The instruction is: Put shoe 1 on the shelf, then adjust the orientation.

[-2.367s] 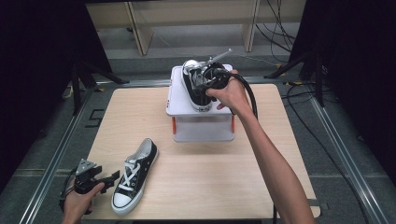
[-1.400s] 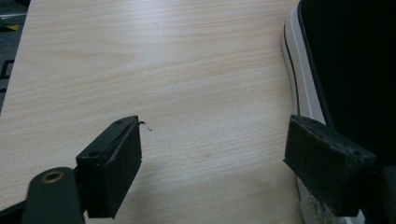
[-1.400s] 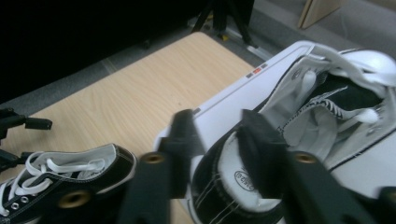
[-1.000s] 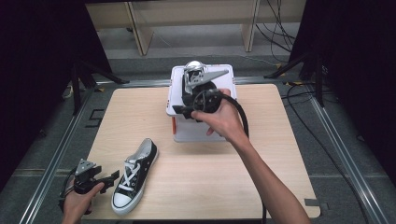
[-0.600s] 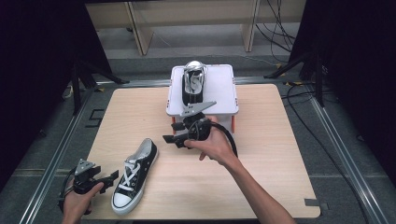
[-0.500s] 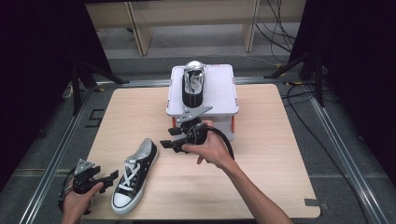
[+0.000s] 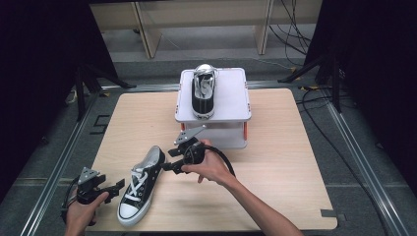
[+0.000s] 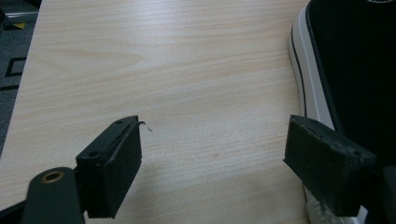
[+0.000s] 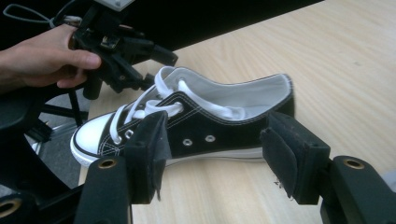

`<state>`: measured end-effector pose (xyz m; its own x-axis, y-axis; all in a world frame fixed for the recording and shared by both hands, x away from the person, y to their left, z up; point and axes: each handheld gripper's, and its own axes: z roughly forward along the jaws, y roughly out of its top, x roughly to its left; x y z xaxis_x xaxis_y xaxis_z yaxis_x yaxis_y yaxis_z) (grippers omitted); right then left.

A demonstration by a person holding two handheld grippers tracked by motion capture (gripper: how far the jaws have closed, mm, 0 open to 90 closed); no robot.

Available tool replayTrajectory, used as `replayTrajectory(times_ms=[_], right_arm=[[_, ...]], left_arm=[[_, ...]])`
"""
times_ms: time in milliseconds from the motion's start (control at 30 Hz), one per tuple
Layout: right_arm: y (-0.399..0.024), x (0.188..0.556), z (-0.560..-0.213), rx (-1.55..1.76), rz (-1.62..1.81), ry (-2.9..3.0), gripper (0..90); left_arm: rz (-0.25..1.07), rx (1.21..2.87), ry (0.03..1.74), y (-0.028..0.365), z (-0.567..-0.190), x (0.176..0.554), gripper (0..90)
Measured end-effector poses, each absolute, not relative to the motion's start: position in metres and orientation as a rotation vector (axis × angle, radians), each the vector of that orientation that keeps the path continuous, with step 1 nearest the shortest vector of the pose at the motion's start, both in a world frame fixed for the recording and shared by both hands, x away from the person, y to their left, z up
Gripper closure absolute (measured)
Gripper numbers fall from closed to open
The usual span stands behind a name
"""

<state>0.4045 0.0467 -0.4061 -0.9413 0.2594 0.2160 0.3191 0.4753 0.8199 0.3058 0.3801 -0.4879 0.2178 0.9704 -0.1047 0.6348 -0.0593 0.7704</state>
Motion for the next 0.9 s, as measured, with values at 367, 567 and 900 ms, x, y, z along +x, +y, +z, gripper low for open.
replayTrajectory(times_ms=[367,567,900], right_arm=[[0.066,0.402,-0.422,-0.412,-1.474,-2.656,40.7],[0.078,0.409,-0.426,-0.370,-1.500,-2.651,42.1],[0.100,0.419,-0.437,-0.271,-1.446,-2.691,41.0]], left_arm=[[0.614,1.759,1.526,0.384,-0.488,0.305,18.2],[0.618,1.756,1.538,0.385,-0.489,0.305,18.1],[0.611,1.766,1.535,0.386,-0.489,0.305,18.1]])
